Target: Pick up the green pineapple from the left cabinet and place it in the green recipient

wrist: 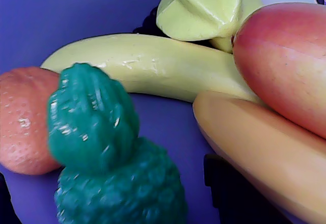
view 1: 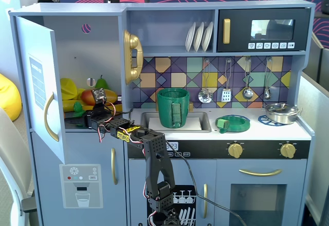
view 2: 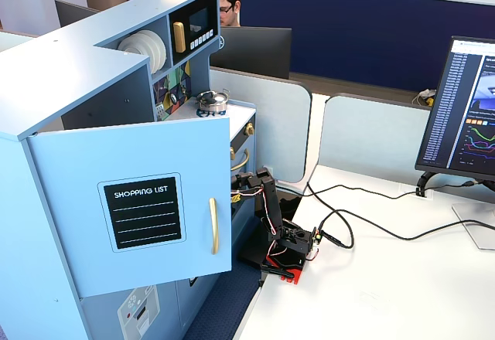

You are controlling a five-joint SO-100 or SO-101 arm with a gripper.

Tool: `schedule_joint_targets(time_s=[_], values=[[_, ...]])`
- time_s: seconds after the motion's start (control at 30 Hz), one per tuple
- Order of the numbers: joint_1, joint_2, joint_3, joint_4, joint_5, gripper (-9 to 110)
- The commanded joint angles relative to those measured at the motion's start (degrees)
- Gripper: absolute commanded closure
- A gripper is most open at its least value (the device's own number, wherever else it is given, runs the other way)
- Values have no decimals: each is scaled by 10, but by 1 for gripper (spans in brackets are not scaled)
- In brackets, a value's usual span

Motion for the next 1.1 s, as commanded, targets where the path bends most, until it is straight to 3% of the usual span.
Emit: schedule_joint_targets(time_s=[0.0,0.07,0.2,0.27,0.53,0.8,1.07], values=[[5,-11,-74,9,11,58],[6,-16,-80,11,1,64],[2,-15,-77,14,-86,94],[1,-13,-71,15,-98,101],[-1,53,-31,38,-39,101],[-25,323,137,102,-216,101],[-19,580,245,258,-273,101]])
